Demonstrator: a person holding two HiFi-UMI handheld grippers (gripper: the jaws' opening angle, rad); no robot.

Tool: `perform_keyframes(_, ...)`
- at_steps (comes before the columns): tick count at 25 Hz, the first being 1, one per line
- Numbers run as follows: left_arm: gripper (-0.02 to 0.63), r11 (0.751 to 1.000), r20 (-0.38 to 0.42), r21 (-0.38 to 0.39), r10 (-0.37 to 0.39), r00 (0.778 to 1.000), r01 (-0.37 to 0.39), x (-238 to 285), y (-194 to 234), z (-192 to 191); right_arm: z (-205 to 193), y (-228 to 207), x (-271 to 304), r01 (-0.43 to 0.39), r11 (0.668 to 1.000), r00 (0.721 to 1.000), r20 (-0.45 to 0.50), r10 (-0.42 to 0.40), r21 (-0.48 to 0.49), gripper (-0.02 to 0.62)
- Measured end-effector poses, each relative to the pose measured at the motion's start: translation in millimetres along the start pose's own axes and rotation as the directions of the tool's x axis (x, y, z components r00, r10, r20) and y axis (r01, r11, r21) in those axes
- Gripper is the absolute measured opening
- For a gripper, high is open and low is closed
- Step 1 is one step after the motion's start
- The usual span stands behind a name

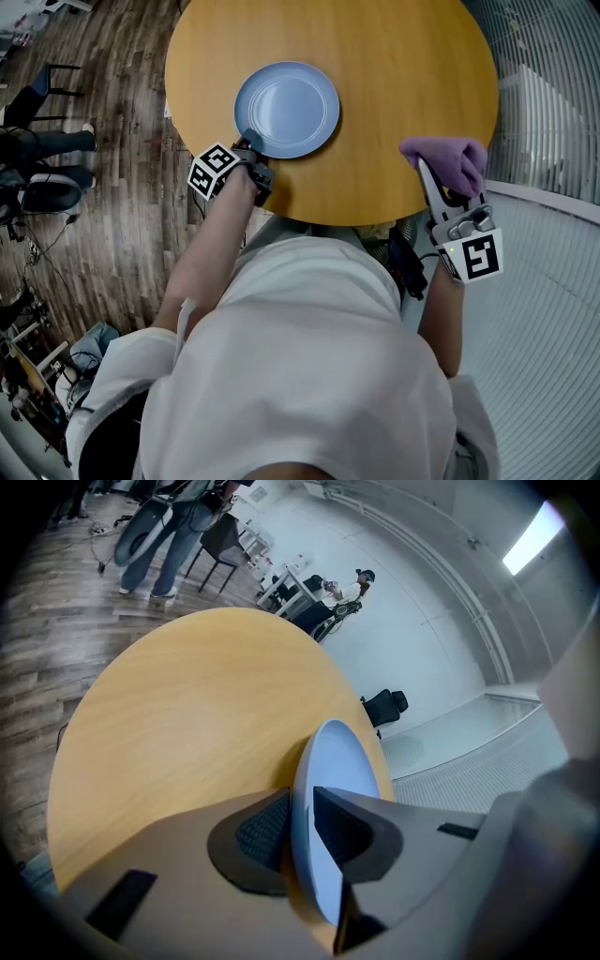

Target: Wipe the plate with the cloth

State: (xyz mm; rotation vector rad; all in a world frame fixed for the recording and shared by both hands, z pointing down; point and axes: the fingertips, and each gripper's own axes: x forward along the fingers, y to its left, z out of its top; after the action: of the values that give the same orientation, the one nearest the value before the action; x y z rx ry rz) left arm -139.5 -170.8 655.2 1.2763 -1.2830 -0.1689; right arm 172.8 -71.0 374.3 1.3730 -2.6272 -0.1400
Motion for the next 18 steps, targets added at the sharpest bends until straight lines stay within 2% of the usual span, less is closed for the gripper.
perform_keyframes(4, 0.082, 1.000, -0.009, 0.021, 0.019, 1.000, -0.019, 1.3, 3.3, -1.4, -0.5, -0.6, 0.6, -0.002, 1.000, 1.000, 0.001, 0.002, -0.001, 0.087)
perform_keyframes(8, 0.128, 0.999, -0.018, 0.047, 0.028, 0.999, -0.028, 2.3, 3.2, -1.3, -1.7, -2.2, 0.3, 0.001, 1.000, 1.000, 0.005, -0.001, 0.007, 0.087)
perform_keyframes(15, 0.144, 0.999, 0.013, -0.027, 0.020, 1.000, -0.020, -10.1, 6.3, 2.5, -0.8, -4.7, -1.8, 0.001, 1.000, 1.000, 0.012, -0.001, 0.009, 0.087)
perform_keyframes(18, 0.144, 0.999, 0.058, -0.028, 0.047, 0.997, -0.046, -26.3, 12.2, 14.3, 3.0, -8.6, -4.6, 0.000, 1.000, 1.000, 0.022, 0.000, -0.005, 0.087)
